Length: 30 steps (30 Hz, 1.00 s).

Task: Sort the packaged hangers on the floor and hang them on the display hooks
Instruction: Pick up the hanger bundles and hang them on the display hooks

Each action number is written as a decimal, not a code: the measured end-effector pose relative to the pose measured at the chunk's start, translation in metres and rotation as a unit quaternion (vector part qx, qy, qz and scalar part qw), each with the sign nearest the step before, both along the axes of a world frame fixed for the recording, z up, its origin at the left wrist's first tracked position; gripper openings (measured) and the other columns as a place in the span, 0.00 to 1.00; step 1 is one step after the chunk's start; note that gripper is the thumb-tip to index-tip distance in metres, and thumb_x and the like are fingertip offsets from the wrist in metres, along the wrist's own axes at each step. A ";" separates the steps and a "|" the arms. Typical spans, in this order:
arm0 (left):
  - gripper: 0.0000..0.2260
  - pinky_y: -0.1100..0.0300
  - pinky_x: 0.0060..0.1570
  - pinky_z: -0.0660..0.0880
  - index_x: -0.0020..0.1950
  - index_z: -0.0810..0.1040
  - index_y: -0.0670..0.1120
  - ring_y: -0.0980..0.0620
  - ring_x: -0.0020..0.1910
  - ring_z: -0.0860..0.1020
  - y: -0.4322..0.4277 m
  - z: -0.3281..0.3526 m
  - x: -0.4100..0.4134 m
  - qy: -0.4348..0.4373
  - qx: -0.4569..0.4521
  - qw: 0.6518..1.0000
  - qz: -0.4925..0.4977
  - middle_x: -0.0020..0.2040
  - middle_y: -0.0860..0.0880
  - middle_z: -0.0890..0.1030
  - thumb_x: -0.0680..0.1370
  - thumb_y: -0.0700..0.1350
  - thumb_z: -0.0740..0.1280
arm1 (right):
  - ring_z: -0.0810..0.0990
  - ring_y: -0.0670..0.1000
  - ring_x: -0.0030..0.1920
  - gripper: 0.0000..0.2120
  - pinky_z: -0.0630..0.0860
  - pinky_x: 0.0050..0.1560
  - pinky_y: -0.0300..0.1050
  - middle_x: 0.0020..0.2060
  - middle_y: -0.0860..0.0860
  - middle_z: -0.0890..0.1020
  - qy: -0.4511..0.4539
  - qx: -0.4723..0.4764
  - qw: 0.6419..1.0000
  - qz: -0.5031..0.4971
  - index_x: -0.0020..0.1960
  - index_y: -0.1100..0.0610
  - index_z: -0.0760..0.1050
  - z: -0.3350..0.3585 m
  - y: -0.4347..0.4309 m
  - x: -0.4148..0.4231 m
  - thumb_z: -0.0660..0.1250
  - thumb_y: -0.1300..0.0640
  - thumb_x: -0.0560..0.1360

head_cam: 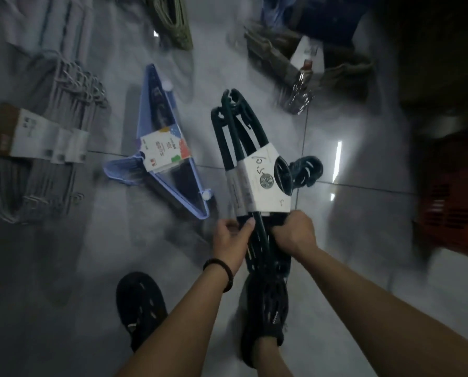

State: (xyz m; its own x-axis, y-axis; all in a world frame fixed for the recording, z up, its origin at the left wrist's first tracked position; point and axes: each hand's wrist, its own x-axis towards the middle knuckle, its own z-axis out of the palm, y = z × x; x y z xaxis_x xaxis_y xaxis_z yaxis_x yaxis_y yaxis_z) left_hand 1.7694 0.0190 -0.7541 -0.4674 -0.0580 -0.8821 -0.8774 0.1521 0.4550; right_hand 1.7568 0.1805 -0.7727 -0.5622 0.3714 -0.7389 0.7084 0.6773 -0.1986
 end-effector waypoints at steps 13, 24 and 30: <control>0.30 0.49 0.43 0.84 0.65 0.73 0.45 0.44 0.49 0.87 -0.023 0.427 -0.084 0.122 0.072 0.970 0.196 0.57 0.43 0.85 0.68 0.42 0.83 | 0.83 0.54 0.40 0.06 0.73 0.31 0.36 0.32 0.48 0.78 0.029 -0.130 0.981 0.141 0.37 0.54 0.73 0.462 -0.013 -0.005 0.66 0.52 0.69; 0.31 0.44 0.56 0.82 0.65 0.75 0.46 0.51 0.53 0.85 -0.100 0.698 -0.095 0.302 0.032 0.937 0.171 0.55 0.49 0.86 0.66 0.48 0.83 | 0.81 0.46 0.51 0.19 0.82 0.52 0.48 0.52 0.44 0.82 0.404 -0.110 0.886 0.202 0.64 0.48 0.76 0.774 -0.063 -0.112 0.70 0.41 0.77; 0.26 0.59 0.49 0.82 0.64 0.74 0.46 0.51 0.52 0.85 -0.137 0.730 -0.111 0.354 0.078 0.919 0.158 0.55 0.46 0.86 0.70 0.37 0.80 | 0.82 0.54 0.57 0.20 0.80 0.60 0.56 0.58 0.52 0.83 0.314 -0.151 0.888 0.299 0.66 0.51 0.74 0.810 -0.141 -0.189 0.64 0.39 0.82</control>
State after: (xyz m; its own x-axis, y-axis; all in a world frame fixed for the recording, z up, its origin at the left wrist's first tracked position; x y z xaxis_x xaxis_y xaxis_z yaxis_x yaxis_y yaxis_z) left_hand 1.6588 -0.1181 -0.0244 -0.9085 -0.1880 -0.3732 -0.3431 -0.1741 0.9230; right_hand 1.5674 0.0397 0.0371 -0.9287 -0.2943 -0.2256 -0.0743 0.7438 -0.6642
